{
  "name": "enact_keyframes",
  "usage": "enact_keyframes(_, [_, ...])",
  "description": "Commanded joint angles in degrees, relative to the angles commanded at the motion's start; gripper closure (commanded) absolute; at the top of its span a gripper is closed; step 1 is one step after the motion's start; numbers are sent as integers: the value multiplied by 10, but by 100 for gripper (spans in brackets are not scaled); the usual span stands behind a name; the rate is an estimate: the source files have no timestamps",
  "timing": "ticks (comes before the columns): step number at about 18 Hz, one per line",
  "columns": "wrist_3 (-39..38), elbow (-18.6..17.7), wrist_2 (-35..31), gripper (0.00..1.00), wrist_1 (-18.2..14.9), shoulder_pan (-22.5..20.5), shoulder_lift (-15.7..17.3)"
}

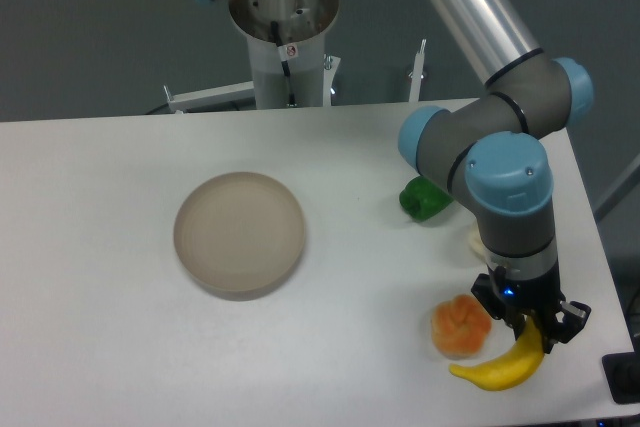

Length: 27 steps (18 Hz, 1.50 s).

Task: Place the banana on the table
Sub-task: 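Carry the held yellow banana across the table toward the beige plate, then lower the banana onto the table beside the plate and open the gripper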

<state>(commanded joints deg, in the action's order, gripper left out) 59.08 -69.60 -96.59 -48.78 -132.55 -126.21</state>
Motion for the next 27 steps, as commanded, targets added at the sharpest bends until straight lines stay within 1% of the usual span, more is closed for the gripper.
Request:
enact_keyframes(2, [-34,-18,-2,67,-9,11,9])
enact_keyframes(5, [-87,-34,-1,67,-11,33,14])
enact_keyframes(7, [-142,-44,-1,67,-10,52,14])
enact_keyframes(8, [-161,-56,-1,67,-10,60,14])
enact_keyframes(10, [-168,-83,-6,67,-9,70,15])
enact_keyframes(15, [-168,-139,2,67,-6,79,21])
enact_keyframes(16, [-172,-144,1,67,-9,79,20])
enact_keyframes(18, [-195,-166,3,67,-6,79,19])
enact_keyframes(22, [-197,-185,3,67,-5,79,18])
enact_keyframes(27, [-197,-192,2,66,-4,82,11])
